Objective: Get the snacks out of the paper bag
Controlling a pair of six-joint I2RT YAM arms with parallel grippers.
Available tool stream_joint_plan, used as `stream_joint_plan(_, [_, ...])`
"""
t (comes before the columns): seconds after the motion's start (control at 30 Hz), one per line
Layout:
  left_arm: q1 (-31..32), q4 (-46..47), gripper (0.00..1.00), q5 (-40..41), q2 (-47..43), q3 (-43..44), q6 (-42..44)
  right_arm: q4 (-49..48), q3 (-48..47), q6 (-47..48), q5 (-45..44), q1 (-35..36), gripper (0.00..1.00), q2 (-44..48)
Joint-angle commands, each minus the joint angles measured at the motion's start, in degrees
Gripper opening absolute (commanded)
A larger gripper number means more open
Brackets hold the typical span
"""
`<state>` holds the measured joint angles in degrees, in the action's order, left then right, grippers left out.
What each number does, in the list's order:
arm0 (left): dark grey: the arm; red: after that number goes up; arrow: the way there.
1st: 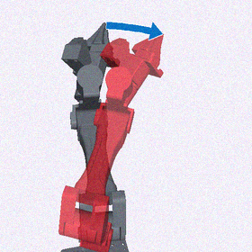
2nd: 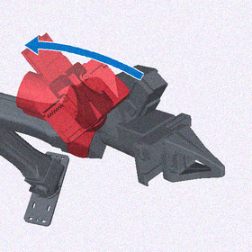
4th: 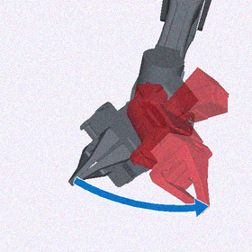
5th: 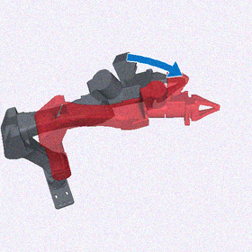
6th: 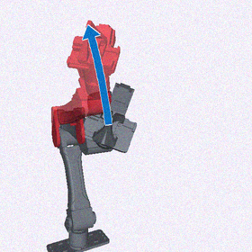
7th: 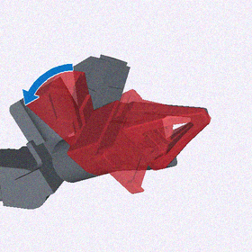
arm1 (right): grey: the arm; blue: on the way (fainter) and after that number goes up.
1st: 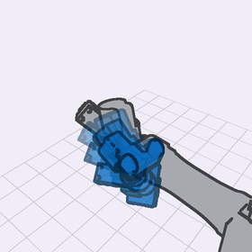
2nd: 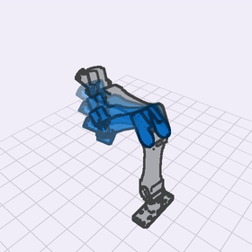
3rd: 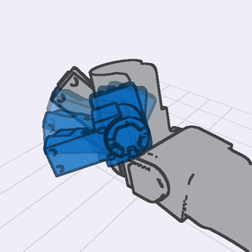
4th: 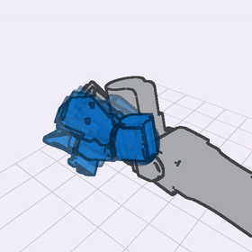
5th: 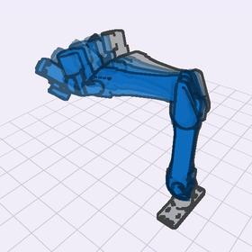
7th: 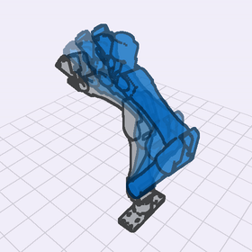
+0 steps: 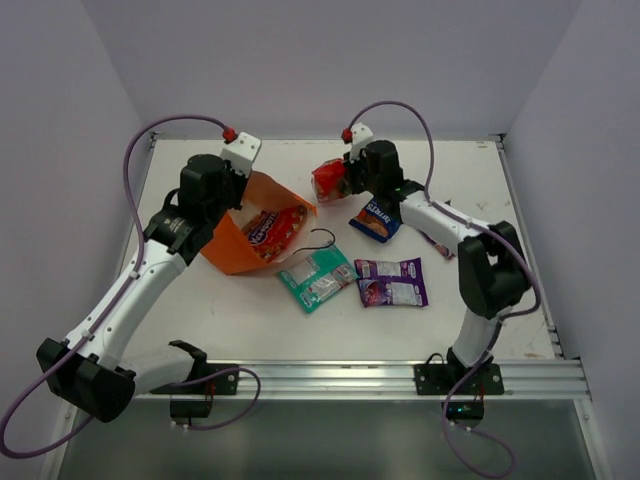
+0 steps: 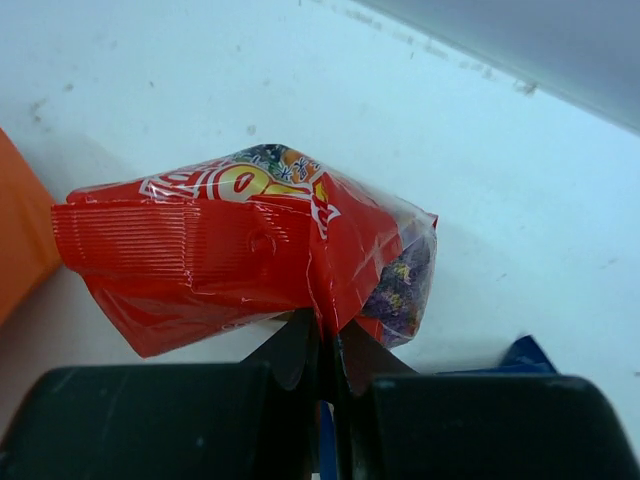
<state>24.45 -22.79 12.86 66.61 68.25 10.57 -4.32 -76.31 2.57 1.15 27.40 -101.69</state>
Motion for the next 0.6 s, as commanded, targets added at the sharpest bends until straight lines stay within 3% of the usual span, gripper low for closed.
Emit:
stream_joint_plan(0.0, [-0.01,5.47,0.00,-0.21,-3.06,0.74,0.95,-9.58,-5.69,-5.81,2.10,0.64,0.04,-2.45])
stream_joint_plan(0.1, [-0.01,5.56,0.00,-0.73,-3.33,1.01,1.03,-6.06,-2.36,-6.35,4.56,1.95,0.27,-2.29])
stream_joint_plan(0.13, [-0.01,5.65,0.00,-0.91,-3.33,1.01,1.21,-4.31,-0.96,-5.39,5.61,2.31,0.48,-0.89])
stream_joint_plan(0.17, [-0.10,5.56,0.00,-1.08,-3.33,1.01,1.21,-2.82,0.45,-4.68,6.49,2.74,0.57,3.04])
stream_joint_plan(0.23, [-0.10,5.12,0.00,-2.13,-3.24,1.10,1.47,3.74,2.57,-0.41,5.18,4.24,0.69,7.89])
stream_joint_plan(0.4, [-0.01,5.29,0.00,-5.74,-3.77,-0.04,2.35,16.60,0.13,12.00,14.90,6.43,0.76,23.69])
stream_joint_plan(0.57, [-0.01,6.00,0.00,-10.48,-5.08,-1.01,3.66,24.35,-3.22,25.37,23.01,10.90,0.76,28.04])
